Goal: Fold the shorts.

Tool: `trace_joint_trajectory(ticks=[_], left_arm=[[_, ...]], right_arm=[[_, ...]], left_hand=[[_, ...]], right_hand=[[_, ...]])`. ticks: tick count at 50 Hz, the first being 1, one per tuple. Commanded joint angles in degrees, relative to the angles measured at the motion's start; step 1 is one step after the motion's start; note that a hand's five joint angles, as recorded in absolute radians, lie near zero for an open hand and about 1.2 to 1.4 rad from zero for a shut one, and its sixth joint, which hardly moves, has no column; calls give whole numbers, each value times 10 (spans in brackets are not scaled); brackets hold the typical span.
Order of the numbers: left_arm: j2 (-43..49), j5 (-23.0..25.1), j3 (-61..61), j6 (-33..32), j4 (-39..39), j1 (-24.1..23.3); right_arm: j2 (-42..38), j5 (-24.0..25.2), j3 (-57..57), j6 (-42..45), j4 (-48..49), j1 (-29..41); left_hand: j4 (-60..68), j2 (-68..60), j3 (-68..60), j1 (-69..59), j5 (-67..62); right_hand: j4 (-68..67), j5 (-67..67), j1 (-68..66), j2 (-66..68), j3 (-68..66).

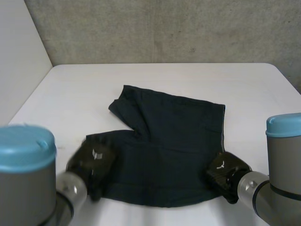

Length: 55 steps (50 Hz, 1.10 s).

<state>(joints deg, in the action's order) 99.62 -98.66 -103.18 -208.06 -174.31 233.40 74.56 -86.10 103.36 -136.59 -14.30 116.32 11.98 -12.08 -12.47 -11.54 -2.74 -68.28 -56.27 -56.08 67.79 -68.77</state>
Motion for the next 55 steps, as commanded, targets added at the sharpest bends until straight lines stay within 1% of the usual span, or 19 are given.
trace_joint_trajectory(ticks=[1, 3, 4, 7, 8, 15, 23, 24, 28, 29, 32, 33, 36, 39, 43, 44, 48, 51, 55], left_arm=[[21, 85, 105, -14, -136, 84], [52, 122, 131, -15, -168, 101], [90, 157, 156, -16, -192, 115], [146, 203, 207, -16, -213, 129], [182, 224, 244, -16, -211, 130], [346, 241, 408, -53, -163, 148], [434, 247, 503, -92, -114, 157], [449, 247, 519, -93, -109, 157], [459, 246, 530, -93, -99, 156], [460, 245, 529, -91, -95, 155], [460, 245, 523, -90, -86, 152], [461, 244, 519, -89, -80, 151], [456, 237, 510, -87, -66, 149], [445, 212, 492, -83, -52, 149], [421, 123, 464, -76, -48, 153], [418, 84, 452, -75, -49, 154], [416, 15, 435, -74, -48, 153], [417, -2, 427, -74, -48, 149], [413, -1, 411, -69, -48, 144]], right_arm=[[-2, 1, 4, -29, 68, 0], [-2, 3, 9, -45, 73, 2], [-2, 5, 9, -47, 74, 2], [-4, 18, 11, -58, 78, 0], [-4, 23, 11, -60, 79, 0], [-2, 33, 18, -65, 88, -7], [-3, 33, 25, -66, 93, -13], [-3, 33, 27, -66, 95, -16], [-3, 33, 30, -66, 98, -22], [-3, 33, 30, -66, 99, -23], [-3, 33, 31, -66, 101, -27], [-4, 33, 31, -66, 102, -27], [-4, 33, 30, -66, 102, -26], [-4, 33, 30, -66, 102, -26], [-5, 33, 30, -66, 101, -25], [-5, 32, 31, -66, 101, -25], [-5, 33, 31, -66, 101, -22], [-5, 33, 31, -66, 100, -22], [-5, 32, 32, -66, 100, -21]], left_hand=[[14, -13, -9, -19, -7], [23, -22, -18, -27, -15], [56, -55, -51, -60, -48], [92, -91, -87, -96, -84], [95, -94, -90, -99, -87], [110, -109, -105, -115, -103], [135, -134, -130, -140, -128], [199, -198, -194, -203, -191], [374, -373, -369, -378, -366], [483, -482, -478, -487, -475], [596, -595, -591, -600, -588], [679, -678, -674, -684, -672], [680, -679, -675, -685, -673], [680, -679, -675, -685, -673], [680, -679, -675, -685, -673], [680, -679, -675, -685, -673], [680, -679, -675, -685, -673], [680, -679, -675, -685, -673], [680, -679, -675, -685, -673]], right_hand=[[-117, -137, -239, 122, -112], [-117, -137, -239, 122, -112], [-117, -137, -239, 122, -112], [-117, -137, -239, 122, -112], [-117, -137, -239, 122, -112], [-117, -137, -239, 122, -112], [-117, -137, -239, 122, -112], [-117, -137, -239, 122, -112], [-117, -137, -239, 122, -112], [-117, -137, -239, 122, -112], [-117, -137, -239, 122, -112], [-117, -137, -239, 122, -112], [-117, -137, -239, 122, -112], [-117, -137, -239, 122, -112], [-117, -137, -239, 122, -112], [-117, -137, -239, 122, -112], [-117, -137, -239, 122, -112], [-117, -137, -239, 122, -112], [-117, -137, -239, 122, -112]])
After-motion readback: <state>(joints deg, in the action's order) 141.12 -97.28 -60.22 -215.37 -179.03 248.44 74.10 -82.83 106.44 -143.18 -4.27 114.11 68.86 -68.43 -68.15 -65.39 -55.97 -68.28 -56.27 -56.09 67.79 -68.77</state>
